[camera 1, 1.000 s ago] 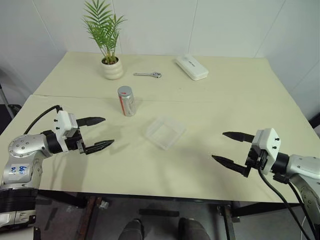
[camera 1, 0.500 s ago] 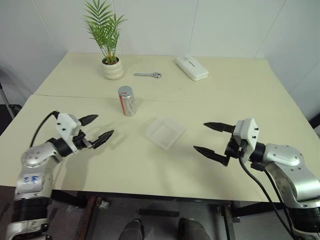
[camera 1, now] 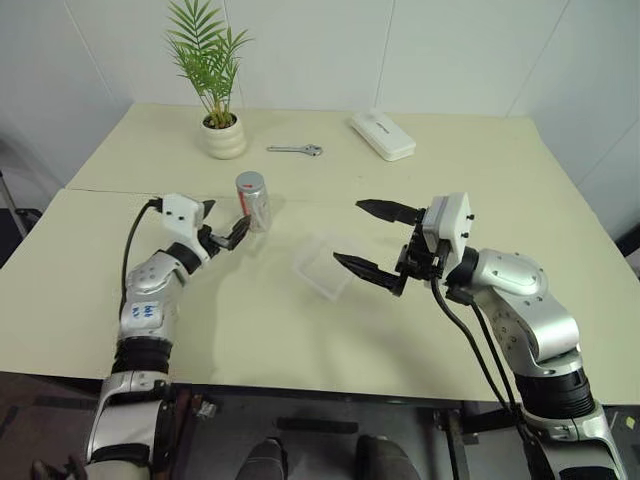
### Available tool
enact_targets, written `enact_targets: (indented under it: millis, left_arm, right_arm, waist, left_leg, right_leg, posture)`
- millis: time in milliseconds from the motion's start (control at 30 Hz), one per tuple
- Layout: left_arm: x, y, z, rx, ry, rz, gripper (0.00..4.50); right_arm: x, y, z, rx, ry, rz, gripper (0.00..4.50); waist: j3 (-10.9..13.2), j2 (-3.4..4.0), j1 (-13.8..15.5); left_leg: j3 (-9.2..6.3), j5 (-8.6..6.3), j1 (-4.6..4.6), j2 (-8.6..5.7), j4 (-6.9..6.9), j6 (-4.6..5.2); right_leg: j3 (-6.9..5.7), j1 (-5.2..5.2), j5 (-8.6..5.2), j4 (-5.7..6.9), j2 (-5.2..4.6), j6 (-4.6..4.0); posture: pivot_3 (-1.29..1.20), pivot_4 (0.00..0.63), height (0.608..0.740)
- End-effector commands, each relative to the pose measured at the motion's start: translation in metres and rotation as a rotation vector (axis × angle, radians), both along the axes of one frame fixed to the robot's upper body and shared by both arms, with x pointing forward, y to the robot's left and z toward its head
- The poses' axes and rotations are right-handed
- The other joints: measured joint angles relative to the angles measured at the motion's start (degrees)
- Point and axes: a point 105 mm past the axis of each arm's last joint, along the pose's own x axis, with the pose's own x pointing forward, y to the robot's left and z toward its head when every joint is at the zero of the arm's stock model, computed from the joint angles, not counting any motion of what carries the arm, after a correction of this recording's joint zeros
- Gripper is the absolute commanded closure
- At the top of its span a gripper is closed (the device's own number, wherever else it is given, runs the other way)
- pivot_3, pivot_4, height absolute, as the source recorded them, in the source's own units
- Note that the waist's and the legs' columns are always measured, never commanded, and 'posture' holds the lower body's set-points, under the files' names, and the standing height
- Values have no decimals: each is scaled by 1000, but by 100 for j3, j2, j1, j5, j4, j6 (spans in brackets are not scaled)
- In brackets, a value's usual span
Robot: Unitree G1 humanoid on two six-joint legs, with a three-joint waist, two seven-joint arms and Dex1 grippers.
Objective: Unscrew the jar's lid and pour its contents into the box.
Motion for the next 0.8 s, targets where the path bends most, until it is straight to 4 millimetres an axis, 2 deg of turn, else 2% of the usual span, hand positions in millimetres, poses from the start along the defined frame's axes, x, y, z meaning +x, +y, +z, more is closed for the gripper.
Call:
enact_targets:
  millis: [33, 133, 233, 800]
  left_arm:
    - [8, 0, 13, 14, -48, 13, 52]
    - [16, -9, 15, 33, -46, -22, 52]
    - [24, -8, 16, 62, -45, 4, 52]
    - [41, -28, 20, 134, -3, -34, 52]
  right_arm:
    - [-5, 1, 10, 14, -55, -4, 0]
    - [-5, 1, 11, 23, -66, -23, 0]
    - [-8, 4, 10, 29, -67, -24, 0]
    - [-10, 6, 10, 69, -78, -65, 0]
  waist:
    - [0, 0, -6]
    - [1, -1, 8]
    - [1, -1, 10]
    - [2, -3, -10]
  left_leg:
    - [1, 0, 0, 0, 0, 0]
    - [1, 0, -3, 0, -1, 0]
    - [3, 0, -4, -1, 0, 0]
    - [7, 0, -6, -1, -4, 0]
  right_leg:
    - [0, 0, 0, 0, 0, 0]
    - [0, -5, 0, 3, 0, 0]
    - [0, -5, 2, 1, 0, 3]
    - [0, -9, 3, 1, 0, 8]
  posture:
    - [0, 150, 740]
    - [0, 150, 740]
    - [0, 150, 740]
    - [0, 150, 740]
